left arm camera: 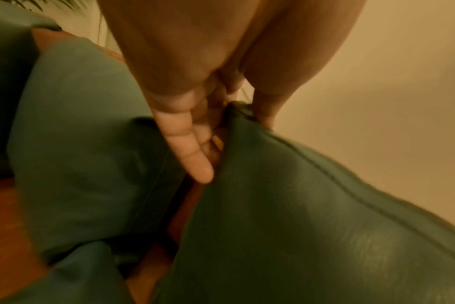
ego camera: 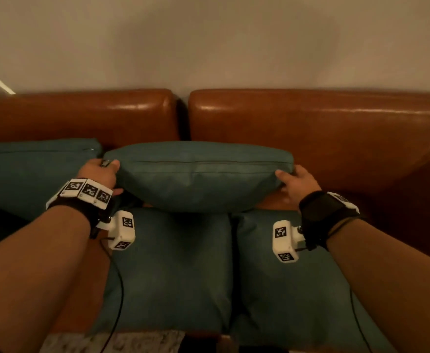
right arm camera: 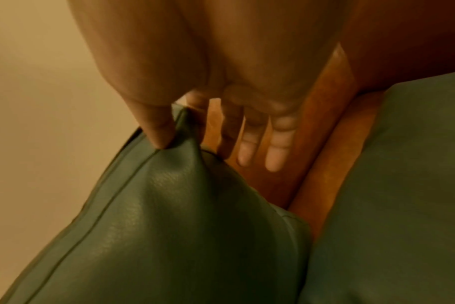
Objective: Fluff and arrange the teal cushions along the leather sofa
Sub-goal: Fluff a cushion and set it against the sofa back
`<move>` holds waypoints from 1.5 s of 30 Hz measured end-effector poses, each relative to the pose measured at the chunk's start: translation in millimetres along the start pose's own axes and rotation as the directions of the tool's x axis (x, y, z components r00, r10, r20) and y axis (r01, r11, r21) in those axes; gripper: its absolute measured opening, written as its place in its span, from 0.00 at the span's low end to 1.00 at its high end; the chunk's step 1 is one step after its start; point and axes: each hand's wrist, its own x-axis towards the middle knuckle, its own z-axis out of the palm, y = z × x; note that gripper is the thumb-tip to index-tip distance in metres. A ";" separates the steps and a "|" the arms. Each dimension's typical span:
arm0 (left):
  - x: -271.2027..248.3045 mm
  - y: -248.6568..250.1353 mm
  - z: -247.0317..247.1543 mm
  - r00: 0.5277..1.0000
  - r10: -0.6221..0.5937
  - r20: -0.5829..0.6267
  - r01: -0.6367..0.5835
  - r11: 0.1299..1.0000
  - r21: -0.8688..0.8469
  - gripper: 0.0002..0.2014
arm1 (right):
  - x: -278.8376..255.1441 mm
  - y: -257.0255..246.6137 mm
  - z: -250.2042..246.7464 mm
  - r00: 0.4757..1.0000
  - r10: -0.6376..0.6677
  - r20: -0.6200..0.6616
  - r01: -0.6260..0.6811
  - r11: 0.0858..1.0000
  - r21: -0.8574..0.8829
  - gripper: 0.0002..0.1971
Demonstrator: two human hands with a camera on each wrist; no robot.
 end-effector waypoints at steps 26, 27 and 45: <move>100.6 -25.9 -8.2 0.996 0.065 -0.057 -0.072 0.991 -0.117 0.18 | 29.3 -25.5 123.1 0.985 0.063 -0.163 -0.036 0.986 0.164 0.44; 103.2 -25.5 -8.4 0.995 0.075 -0.061 -0.081 0.991 -0.106 0.14 | 31.3 -28.9 122.5 0.983 0.051 -0.176 -0.031 0.992 0.120 0.42; 84.5 8.1 48.2 0.626 0.515 0.585 -0.703 0.048 0.710 0.61 | 51.1 -72.6 130.6 0.836 -0.419 0.355 0.391 -0.001 -0.920 0.59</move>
